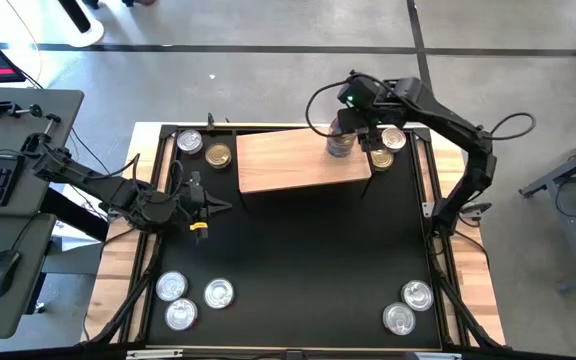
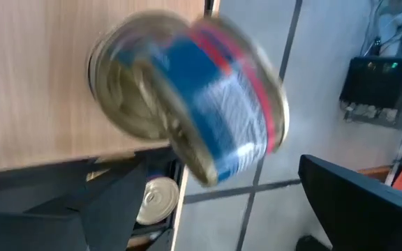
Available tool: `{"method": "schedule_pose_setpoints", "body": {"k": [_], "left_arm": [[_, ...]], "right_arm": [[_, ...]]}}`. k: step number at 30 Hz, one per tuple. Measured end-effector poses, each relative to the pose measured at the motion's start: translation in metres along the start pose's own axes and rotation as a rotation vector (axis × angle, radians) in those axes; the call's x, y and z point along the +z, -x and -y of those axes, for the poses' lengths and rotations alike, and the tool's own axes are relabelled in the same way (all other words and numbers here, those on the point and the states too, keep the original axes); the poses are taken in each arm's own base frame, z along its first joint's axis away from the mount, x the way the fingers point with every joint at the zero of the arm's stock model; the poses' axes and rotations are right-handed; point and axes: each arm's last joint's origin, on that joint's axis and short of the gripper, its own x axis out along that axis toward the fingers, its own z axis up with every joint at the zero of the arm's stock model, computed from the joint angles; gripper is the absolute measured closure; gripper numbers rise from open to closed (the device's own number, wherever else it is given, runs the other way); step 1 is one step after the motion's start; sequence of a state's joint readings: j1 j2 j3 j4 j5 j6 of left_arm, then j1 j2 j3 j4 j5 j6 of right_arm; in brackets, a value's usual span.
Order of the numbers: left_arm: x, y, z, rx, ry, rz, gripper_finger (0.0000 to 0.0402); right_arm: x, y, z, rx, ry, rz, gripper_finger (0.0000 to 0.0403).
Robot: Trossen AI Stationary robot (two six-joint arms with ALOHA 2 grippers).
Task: Stack canned seafood by type on shelf
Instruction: Stack the blue and pink tuna can on top of the blue and pink tuna can on the shelf
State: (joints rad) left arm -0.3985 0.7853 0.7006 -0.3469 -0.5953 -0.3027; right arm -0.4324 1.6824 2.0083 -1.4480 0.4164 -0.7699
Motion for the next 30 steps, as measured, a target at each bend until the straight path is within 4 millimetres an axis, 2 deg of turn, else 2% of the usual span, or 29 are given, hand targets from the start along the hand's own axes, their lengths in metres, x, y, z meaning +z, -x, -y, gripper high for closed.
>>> {"method": "schedule_pose_setpoints", "body": {"k": [12,25,30], "left_arm": [[0.0,0.0,0.0,0.0,-0.026,-0.001,0.0401],[0.0,0.0,0.0,0.0,-0.02,-0.001,0.0401],[0.0,0.0,0.0,-0.001,-0.02,-0.001,0.0401]], "right_arm": [[0.004,-0.004,0.0,0.021,0.064,0.034,0.0039],[0.015,-0.024,0.004,0.052,0.143,0.027,0.0039],[0.014,-0.024,0.003,0.057,0.149,0.011,0.007]]}}
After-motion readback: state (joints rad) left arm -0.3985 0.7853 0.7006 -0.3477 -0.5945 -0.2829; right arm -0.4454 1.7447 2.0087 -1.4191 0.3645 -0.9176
